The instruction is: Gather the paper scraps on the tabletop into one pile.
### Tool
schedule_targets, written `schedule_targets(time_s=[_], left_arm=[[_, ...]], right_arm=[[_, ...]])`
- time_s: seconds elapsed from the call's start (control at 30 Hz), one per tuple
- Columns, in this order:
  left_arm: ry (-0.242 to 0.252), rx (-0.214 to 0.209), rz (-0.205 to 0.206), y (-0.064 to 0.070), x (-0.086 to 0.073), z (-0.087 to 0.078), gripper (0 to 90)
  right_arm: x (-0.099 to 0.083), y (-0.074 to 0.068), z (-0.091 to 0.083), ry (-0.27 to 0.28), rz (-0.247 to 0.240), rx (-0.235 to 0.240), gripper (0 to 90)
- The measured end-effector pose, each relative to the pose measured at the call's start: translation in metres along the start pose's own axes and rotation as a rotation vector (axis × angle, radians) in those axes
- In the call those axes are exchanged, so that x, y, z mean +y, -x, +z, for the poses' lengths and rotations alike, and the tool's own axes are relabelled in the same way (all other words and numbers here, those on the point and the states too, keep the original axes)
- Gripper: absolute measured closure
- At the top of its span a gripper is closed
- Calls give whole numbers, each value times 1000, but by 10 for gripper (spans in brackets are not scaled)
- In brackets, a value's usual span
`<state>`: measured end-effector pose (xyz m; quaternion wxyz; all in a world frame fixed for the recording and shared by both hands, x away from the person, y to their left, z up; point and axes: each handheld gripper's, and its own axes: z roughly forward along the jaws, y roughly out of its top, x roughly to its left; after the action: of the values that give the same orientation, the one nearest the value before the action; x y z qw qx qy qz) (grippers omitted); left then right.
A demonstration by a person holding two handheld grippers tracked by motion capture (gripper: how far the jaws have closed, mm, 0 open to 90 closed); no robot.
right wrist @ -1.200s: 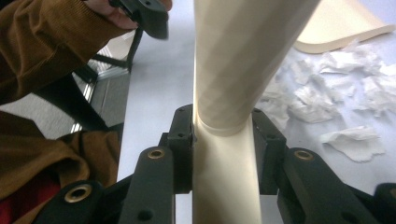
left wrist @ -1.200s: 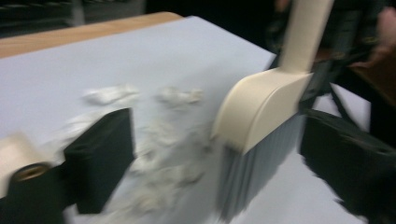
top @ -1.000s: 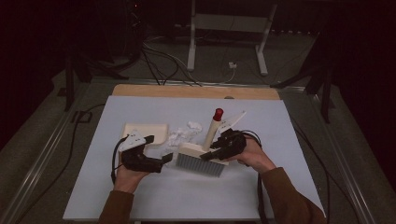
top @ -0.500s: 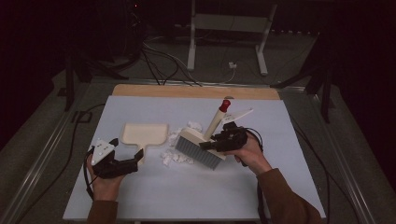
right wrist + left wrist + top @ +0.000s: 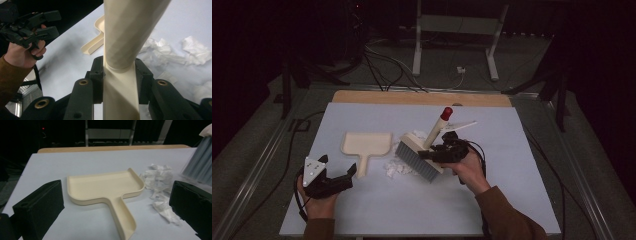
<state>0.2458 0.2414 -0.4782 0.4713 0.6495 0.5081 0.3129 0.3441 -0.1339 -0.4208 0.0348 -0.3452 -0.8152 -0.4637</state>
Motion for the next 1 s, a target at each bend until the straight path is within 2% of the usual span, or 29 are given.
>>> schedule_targets(time_s=[0.17,0.2,0.27,0.4,0.5,0.6,0.77,0.8,0.83,0.87,0.93,1.0], left_arm=[[-11,4,-21,-3,-3,1,4],[-17,17,-17,-4,-4,2,4],[-16,16,-22,-5,-5,2,4],[-8,21,-36,-7,-5,0,4],[-4,23,-36,-8,-6,-1,4],[-12,26,-40,-9,-7,0,4],[1,27,-40,-10,-7,-1,4],[1,27,-40,-10,-7,-1,4],[3,26,-41,-10,-7,-1,4],[4,26,-38,-10,-7,-1,4],[4,26,-39,-11,-7,-1,4],[2,24,-37,-11,-7,-1,4]], right_arm=[[-4,-5,9,-6,38,11,667],[-5,-7,13,-14,44,32,666],[-6,-12,17,-21,63,35,666],[-9,-20,26,-31,58,45,666],[-14,-34,44,-50,35,33,666],[-17,-43,61,-73,36,21,666],[-22,-49,83,-97,55,-38,666],[-22,-49,83,-97,55,-38,666],[-23,-48,86,-96,53,-81,667],[-22,-46,86,-91,57,-97,667],[-22,-44,85,-90,68,-104,667],[-22,-37,84,-84,91,-136,667]])
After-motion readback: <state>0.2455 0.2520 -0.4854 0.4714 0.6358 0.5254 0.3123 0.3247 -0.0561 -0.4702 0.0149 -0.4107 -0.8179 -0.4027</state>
